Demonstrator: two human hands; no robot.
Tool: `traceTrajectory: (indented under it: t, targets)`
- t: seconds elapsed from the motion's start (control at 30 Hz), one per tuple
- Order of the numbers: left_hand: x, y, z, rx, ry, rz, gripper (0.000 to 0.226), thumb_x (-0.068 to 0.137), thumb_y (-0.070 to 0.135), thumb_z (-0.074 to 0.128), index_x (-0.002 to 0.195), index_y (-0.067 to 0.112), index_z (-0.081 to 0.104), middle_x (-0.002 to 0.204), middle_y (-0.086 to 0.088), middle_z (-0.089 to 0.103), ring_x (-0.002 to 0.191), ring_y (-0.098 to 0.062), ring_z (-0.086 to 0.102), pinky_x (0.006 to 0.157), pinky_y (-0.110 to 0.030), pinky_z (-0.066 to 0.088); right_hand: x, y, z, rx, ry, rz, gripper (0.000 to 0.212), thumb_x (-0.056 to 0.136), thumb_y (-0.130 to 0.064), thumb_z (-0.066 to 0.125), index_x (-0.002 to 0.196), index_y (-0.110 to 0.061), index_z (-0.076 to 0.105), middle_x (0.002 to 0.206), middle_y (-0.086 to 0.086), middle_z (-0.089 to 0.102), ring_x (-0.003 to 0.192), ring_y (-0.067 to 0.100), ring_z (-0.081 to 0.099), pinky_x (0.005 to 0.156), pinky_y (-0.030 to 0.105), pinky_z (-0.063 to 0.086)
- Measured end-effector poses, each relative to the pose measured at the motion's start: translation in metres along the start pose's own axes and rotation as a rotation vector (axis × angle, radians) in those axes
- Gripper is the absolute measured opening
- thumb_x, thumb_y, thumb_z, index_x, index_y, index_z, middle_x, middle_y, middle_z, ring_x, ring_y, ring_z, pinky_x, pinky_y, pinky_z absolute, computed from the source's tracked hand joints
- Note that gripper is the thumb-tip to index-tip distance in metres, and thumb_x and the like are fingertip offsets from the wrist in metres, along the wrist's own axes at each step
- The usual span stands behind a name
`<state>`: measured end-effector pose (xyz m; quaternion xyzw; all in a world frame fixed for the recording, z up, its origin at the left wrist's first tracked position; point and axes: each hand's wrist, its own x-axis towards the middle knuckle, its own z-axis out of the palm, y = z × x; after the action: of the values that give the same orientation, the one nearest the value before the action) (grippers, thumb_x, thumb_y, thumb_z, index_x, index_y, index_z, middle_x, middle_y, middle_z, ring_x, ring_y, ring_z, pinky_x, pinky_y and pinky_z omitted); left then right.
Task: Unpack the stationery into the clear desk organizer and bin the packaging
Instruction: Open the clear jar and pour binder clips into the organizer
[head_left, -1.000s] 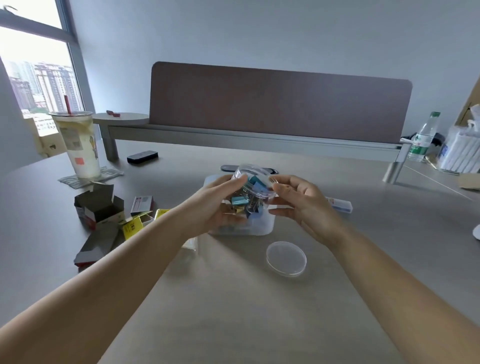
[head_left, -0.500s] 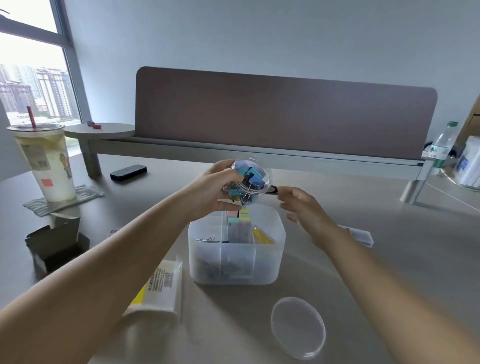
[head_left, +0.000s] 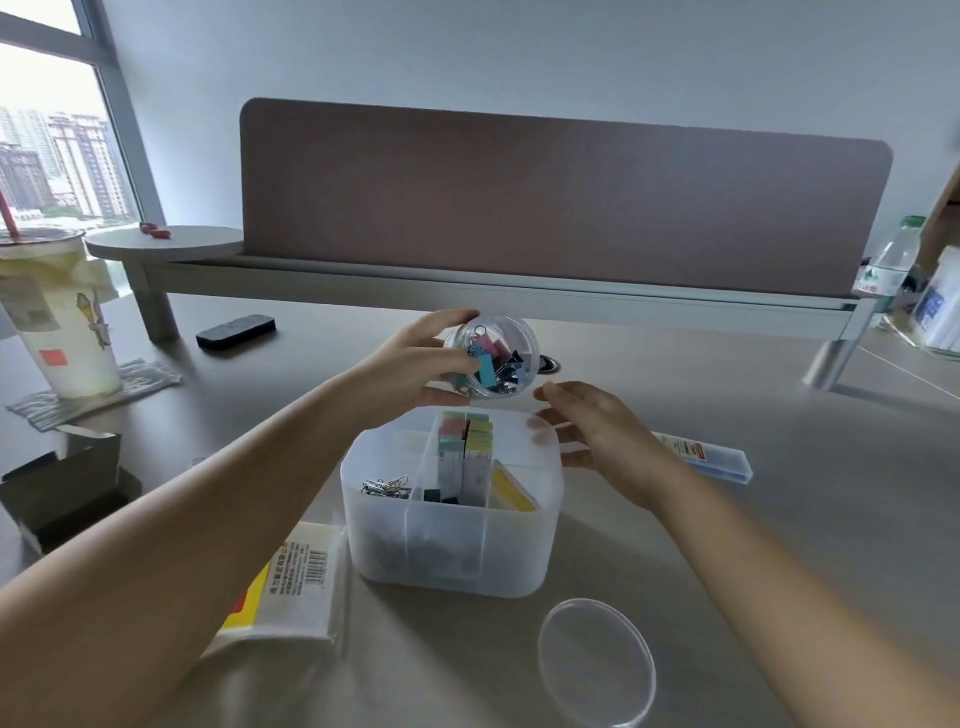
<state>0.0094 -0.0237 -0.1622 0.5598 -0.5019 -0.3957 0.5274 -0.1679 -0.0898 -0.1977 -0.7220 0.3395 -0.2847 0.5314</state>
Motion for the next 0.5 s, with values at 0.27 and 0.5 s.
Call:
traceTrajectory:
  t: [0.27,0.5]
  targets:
    - [0.007,-0.004,0.000,0.118,-0.045,0.037,0.045,0.085,0.001,0.052,0.126,0.019,0.044,0.105,-0.007,0.055,0.095,-0.018,0.057,0.076,-0.022,0.053,0.021,-0.012,0.001,0.027,0.050,-0.076,0.041,0.089,-0.033,0.050,0.126,-0.018,0.042,0.116,0.004,0.054,0.085,0.014,0.061,0.073,0.021,0.052]
    - [0.012,-0.006,0.002,0.161,-0.084,0.131,0.044,0.081,-0.008,0.054,0.112,0.022,0.046,0.099,0.004,0.055,0.089,-0.011,0.057,0.066,-0.010,0.053,0.024,-0.003,-0.002,0.141,0.019,-0.122,0.026,0.085,-0.015,0.057,0.110,-0.020,0.050,0.099,0.003,0.060,0.081,0.012,0.062,0.070,0.020,0.054]
